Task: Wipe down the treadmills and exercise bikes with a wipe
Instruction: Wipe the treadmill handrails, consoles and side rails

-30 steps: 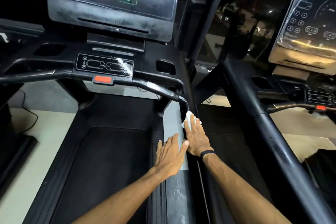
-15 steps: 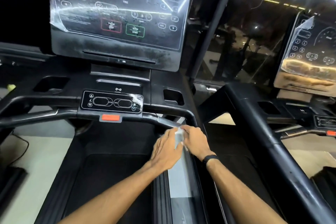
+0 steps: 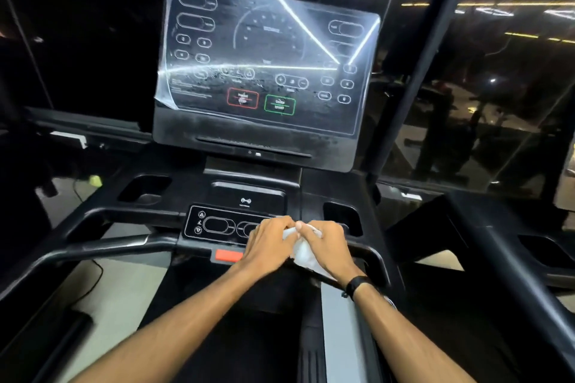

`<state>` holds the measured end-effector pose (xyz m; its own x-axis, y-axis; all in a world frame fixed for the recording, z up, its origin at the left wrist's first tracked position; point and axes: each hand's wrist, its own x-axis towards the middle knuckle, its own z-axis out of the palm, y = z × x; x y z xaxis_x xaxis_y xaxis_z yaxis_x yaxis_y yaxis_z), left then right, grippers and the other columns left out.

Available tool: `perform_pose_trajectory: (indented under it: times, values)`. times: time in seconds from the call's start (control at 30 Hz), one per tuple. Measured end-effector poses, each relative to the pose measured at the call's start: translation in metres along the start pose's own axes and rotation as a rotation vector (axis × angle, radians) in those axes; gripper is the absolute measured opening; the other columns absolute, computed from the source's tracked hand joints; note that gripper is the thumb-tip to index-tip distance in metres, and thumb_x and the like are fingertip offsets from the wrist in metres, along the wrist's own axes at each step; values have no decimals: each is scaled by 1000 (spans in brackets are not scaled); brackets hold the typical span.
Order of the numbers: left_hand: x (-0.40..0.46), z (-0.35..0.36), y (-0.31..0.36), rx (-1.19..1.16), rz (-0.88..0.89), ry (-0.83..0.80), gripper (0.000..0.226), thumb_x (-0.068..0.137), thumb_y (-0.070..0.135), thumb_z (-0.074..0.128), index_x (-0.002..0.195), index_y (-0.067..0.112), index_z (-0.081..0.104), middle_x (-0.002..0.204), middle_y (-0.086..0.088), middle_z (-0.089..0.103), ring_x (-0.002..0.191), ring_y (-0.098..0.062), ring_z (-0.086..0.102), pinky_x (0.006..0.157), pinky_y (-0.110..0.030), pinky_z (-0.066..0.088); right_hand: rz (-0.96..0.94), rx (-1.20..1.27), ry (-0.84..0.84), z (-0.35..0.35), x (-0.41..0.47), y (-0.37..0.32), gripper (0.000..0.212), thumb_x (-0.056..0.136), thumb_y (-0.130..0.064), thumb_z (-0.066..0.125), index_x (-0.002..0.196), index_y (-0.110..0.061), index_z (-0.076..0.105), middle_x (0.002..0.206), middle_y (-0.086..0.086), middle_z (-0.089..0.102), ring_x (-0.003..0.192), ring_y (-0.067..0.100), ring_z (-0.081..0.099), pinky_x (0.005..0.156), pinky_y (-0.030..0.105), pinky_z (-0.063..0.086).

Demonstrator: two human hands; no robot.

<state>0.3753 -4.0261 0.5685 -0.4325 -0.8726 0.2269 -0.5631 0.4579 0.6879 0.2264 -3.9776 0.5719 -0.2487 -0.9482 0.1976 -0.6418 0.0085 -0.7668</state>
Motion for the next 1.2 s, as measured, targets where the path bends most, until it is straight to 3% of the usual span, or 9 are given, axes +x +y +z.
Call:
perform_pose_trajectory:
  times: [0.1,0.2,0.37,0.43,0.57,0.77,0.97,1.07,1.2]
  values:
    - [27,-13,-7,-16,-62,76,17,91,36,62,80,24,65,75,9,66,76,-16,61,65,-33,47,-37,31,-27,4,34,-5,51,92,-55,59,62,-14,60,59,4,59,55,6,46,56,34,39]
    - [71,-31,-10,-14,-85,125,10,88,35,65,81,28,68,80,10,70,80,-15,64,73,-37,53,-77,76,-52,0,75,-10,51,85,-59,60,64,-13,62,59,0,61,54,9,50,54,33,42]
    - [148,-52,4,-45,9,146,11,81,32,66,83,26,74,81,14,71,77,-10,65,74,-38,55,-97,193,-30,-22,136,-7,18,91,-27,70,80,-14,73,74,1,73,68,10,67,61,28,51]
    - [172,-54,10,-36,32,161,7,82,30,68,82,26,73,80,14,71,74,-10,63,73,-37,55,-122,285,-13,-31,158,-3,11,92,-25,71,90,-16,76,82,1,76,78,18,72,69,36,57]
    - [203,-57,14,-64,17,216,4,87,27,71,83,27,73,79,17,69,76,-6,63,75,-37,55,-163,375,-11,-40,195,-10,8,94,-21,70,94,-19,78,87,3,76,82,21,72,73,39,57]
    - [239,-84,13,-67,20,275,22,77,47,58,79,28,69,80,14,71,80,-13,66,77,-43,55,-219,387,5,-44,245,-39,13,91,-16,64,87,-8,73,85,14,73,73,11,60,67,34,49]
    - [277,-160,4,-121,67,394,4,84,28,73,87,29,71,85,12,72,82,-8,67,82,-43,56,-190,499,6,-39,297,-103,19,95,-4,60,89,-16,74,87,6,74,78,15,64,69,31,50]
    - [294,-205,0,-92,154,481,13,88,28,71,101,29,69,96,14,71,89,-7,66,87,-39,55,-230,544,49,-32,321,-146,27,97,0,55,90,-19,73,90,3,74,83,20,66,74,35,51]
    - [309,-271,-11,77,272,533,38,94,33,64,130,26,54,129,18,51,104,-2,48,90,-28,37,-280,589,78,-16,349,-205,21,101,-6,52,100,-13,72,108,15,74,102,34,69,90,48,53]
